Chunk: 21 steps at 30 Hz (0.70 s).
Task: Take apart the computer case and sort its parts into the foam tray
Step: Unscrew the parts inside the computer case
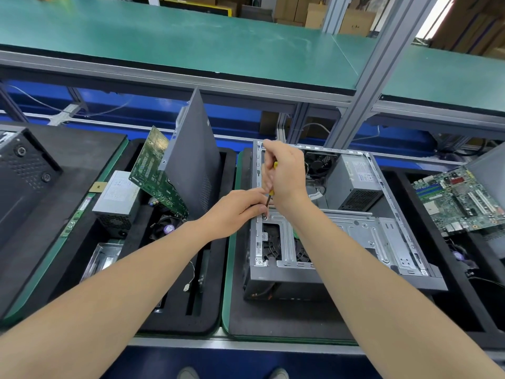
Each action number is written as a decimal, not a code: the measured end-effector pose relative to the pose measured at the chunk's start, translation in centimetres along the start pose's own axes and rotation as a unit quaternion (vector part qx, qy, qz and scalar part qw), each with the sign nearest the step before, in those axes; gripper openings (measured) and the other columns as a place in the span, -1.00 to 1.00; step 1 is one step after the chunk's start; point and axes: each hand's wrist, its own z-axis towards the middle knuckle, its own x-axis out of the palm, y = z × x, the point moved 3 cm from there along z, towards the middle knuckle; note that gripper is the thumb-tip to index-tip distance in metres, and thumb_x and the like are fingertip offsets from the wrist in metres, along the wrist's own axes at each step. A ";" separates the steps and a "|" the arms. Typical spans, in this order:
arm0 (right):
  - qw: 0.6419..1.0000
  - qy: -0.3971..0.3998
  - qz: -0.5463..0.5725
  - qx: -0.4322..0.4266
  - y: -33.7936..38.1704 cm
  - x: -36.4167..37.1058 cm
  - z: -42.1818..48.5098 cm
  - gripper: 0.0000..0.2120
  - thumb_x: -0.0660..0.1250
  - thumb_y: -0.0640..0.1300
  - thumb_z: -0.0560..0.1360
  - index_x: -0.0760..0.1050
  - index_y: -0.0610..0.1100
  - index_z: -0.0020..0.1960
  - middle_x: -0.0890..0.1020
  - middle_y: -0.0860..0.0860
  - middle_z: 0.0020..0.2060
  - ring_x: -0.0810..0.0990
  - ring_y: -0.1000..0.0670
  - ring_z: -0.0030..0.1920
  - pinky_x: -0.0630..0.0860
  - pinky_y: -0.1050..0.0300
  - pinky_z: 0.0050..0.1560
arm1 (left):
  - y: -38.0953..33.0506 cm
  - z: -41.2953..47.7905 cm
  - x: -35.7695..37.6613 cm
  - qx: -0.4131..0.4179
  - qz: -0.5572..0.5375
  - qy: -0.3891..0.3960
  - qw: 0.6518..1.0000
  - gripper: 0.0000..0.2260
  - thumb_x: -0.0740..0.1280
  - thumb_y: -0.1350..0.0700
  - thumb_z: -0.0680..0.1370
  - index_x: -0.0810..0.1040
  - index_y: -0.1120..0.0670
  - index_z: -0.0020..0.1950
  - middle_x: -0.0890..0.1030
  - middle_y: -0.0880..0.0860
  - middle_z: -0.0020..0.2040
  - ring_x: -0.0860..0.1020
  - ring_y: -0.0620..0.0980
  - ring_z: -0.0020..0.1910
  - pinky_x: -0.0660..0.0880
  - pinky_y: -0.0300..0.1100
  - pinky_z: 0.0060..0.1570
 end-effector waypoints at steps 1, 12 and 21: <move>1.000 0.007 0.001 0.001 0.0 0.1 0.0 -0.60 0.26 -0.25 0.62 0.31 -0.33 -0.36 0.17 -0.06 -0.55 0.15 -0.05 -0.56 0.06 0.08 -0.47 | 0.0 0.0 0.0 -0.002 -0.001 -0.004 1.000 -0.79 0.15 -0.05 0.67 0.52 -0.07 -0.09 0.51 -0.13 -0.11 0.51 -0.07 -0.12 0.45 -0.17 -0.11; 0.999 0.032 -0.003 -0.014 0.1 -0.1 0.2 -0.60 0.28 -0.14 0.55 0.27 -0.24 -0.40 0.19 -0.07 -0.56 0.17 -0.05 -0.61 0.07 0.02 -0.49 | -0.2 0.6 -1.1 -0.009 0.066 0.077 0.995 -0.92 0.31 -0.08 0.59 0.46 -0.17 -0.10 0.54 -0.13 -0.16 0.53 -0.08 -0.15 0.49 -0.14 -0.08; 0.999 0.034 -0.007 -0.037 0.4 -0.7 0.8 -0.60 0.29 -0.10 0.53 0.26 -0.18 -0.42 0.21 -0.05 -0.60 0.19 -0.05 -0.61 0.11 0.14 -0.47 | -3.7 3.3 -1.0 -0.131 0.234 0.155 0.951 -0.85 0.40 0.01 0.48 0.47 -0.03 -0.23 0.53 -0.06 -0.26 0.52 0.00 -0.20 0.50 -0.12 -0.18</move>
